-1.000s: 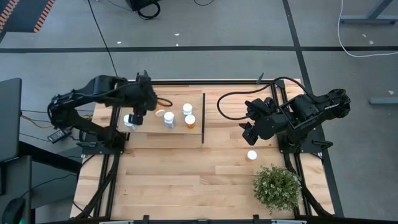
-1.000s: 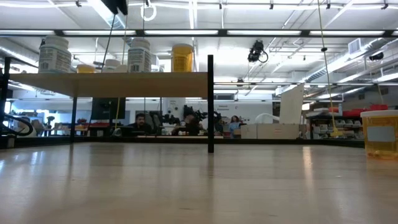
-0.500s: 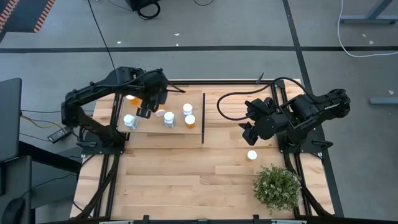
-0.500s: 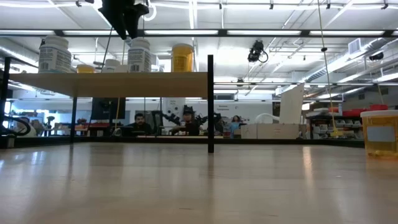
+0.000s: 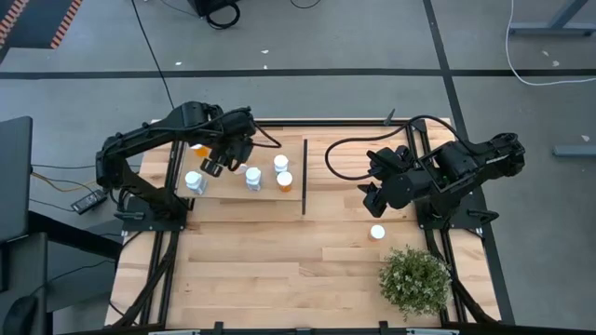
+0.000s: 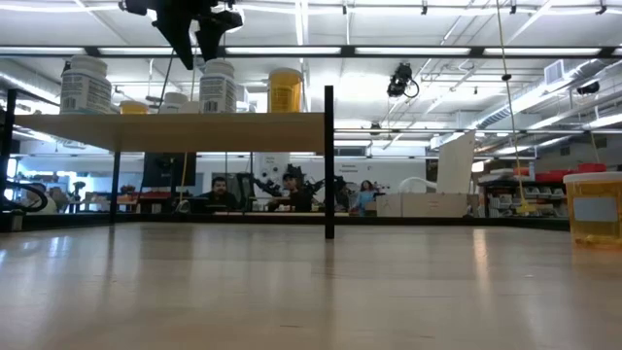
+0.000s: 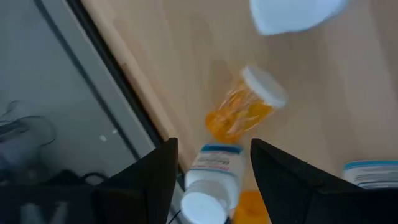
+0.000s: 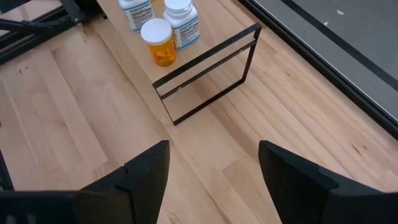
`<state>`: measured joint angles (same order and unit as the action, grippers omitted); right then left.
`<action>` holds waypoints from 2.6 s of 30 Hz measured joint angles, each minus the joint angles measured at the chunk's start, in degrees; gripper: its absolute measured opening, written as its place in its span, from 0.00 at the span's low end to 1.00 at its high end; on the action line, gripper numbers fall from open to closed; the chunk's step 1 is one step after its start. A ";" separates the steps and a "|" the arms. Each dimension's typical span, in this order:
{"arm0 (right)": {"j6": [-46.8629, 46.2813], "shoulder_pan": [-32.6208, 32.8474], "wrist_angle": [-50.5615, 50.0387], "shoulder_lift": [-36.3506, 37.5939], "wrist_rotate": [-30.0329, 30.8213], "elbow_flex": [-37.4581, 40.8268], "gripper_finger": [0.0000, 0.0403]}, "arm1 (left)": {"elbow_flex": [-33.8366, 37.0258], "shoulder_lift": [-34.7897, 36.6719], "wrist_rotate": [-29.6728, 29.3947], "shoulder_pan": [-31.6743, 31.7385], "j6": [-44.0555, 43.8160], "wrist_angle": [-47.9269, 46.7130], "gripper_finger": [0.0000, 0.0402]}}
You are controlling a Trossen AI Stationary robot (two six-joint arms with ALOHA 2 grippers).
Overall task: Pick and place medicine bottles onto shelf by color
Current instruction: Put the orange pill bottle on the shelf
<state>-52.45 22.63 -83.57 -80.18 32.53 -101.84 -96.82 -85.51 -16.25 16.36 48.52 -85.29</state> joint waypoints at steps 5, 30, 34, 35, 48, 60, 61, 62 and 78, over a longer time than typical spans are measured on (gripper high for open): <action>0.00 0.00 0.00 0.00 0.00 0.00 0.63 | 0.00 -0.12 -4.57 -0.45 0.24 -0.48 0.52; 0.00 0.00 -0.02 0.00 -0.02 0.00 0.63 | 0.13 -0.84 -4.72 3.21 2.07 0.72 0.49; 0.00 0.00 -0.02 0.00 0.00 0.01 0.63 | 0.13 -0.84 -4.01 3.19 2.05 0.59 0.48; 0.00 0.00 -0.02 0.00 0.00 0.00 0.63 | 0.13 -0.84 -3.61 3.19 2.09 0.55 0.47; 0.00 0.00 -0.02 0.00 0.00 0.00 0.63 | 11.99 -0.79 -12.81 1.41 4.67 1.18 0.50; 0.01 0.00 -0.02 0.00 -0.01 0.01 0.63 | 12.02 -0.79 -2.33 0.47 10.69 6.40 0.49; 0.00 0.00 -0.02 0.00 -0.01 0.00 0.63 | 12.02 -0.79 -1.55 0.51 10.97 6.36 0.49; 0.00 0.00 -0.02 0.00 -0.01 0.00 0.63 | 12.02 -0.79 -0.83 0.69 11.11 6.26 0.50; 0.00 0.00 -0.02 0.00 0.00 0.02 0.63 | 11.98 -1.76 3.69 3.47 14.91 5.00 0.49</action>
<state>-52.45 22.63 -83.59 -80.18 32.53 -101.82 -84.84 -87.27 -12.56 19.84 63.42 -80.29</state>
